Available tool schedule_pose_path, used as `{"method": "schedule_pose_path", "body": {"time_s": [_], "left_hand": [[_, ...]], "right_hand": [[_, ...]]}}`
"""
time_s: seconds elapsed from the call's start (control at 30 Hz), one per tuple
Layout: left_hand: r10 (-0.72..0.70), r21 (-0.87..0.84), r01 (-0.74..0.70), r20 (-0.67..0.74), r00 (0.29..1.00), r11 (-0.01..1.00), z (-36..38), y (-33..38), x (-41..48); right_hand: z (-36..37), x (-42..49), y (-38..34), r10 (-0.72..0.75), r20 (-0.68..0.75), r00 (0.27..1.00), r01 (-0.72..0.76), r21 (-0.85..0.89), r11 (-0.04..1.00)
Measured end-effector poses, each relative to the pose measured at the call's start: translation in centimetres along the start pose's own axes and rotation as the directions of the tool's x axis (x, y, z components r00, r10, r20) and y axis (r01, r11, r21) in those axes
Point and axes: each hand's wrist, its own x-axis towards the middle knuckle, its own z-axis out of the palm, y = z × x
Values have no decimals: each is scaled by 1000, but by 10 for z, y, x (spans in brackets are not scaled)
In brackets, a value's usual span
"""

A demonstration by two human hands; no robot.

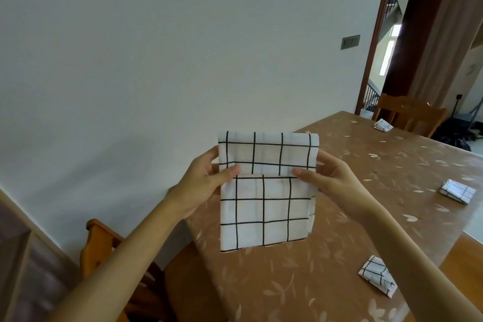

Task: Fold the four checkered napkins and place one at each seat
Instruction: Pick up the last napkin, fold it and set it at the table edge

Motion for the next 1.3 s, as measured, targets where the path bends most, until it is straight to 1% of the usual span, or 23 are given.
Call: {"method": "schedule_pose_path", "body": {"time_s": [0.07,0.13,0.2,0.27,0.37,0.43,0.5,0.6,0.67,0.73,0.8,0.87,0.9,0.93,1.0,1.07,1.1,1.2,1.3], "left_hand": [[-7,-11,7,7,1000,1000,-1,-1,2],[-30,-65,32,27,999,997,-3,-1,2],[-65,-144,76,77,995,987,-5,1,3],[-108,-203,129,112,988,971,-5,4,2],[-208,-310,238,125,970,921,-8,5,2],[-248,-353,299,181,952,887,-11,3,3],[-279,-279,332,213,936,901,-11,1,3],[-285,-170,321,204,937,932,-8,-1,4],[-260,-171,293,189,947,941,-6,-1,5],[-241,-214,273,166,956,938,-6,-1,5],[-227,-265,258,142,963,929,-6,0,5],[-217,-283,236,99,971,929,-5,-1,7],[-211,-282,224,75,975,933,-4,-2,7],[-210,-279,215,50,977,936,-3,-2,7],[-203,-278,199,16,979,940,-2,-1,7],[-193,-255,188,4,981,948,2,0,5],[-183,-229,179,7,983,957,3,0,5],[-174,-142,180,52,983,973,6,4,1],[-186,-106,202,143,972,974,6,4,-3]], "right_hand": [[-2,-2,-1,9,46,999,-7,-39,999],[-5,-2,-1,-11,-4,1000,11,-45,999],[-8,-2,1,-37,-78,996,35,-29,999],[-12,-2,3,-65,-125,990,59,-54,997],[-15,-4,4,-113,-100,989,98,-150,984],[-16,-4,2,-139,-83,987,120,-204,972],[-13,-4,2,-165,-71,984,144,-235,961],[-10,-4,6,-201,-56,978,177,-292,940],[-9,-6,7,-207,-54,977,180,-315,932],[-10,-7,8,-190,-54,980,167,-286,943],[-9,-8,8,-116,-82,990,102,-154,983],[-8,-9,6,49,-98,994,-45,50,998],[-8,-10,5,128,-72,989,-118,132,984],[-8,-11,5,177,-30,984,-170,166,971],[-5,-14,6,187,35,982,-190,108,976],[-3,-16,10,149,37,988,-148,-10,989],[-2,-16,12,132,18,991,-131,-38,991],[0,-15,14,98,-58,994,-100,-40,994],[1,-15,13,49,-109,993,-55,-59,997]]}}
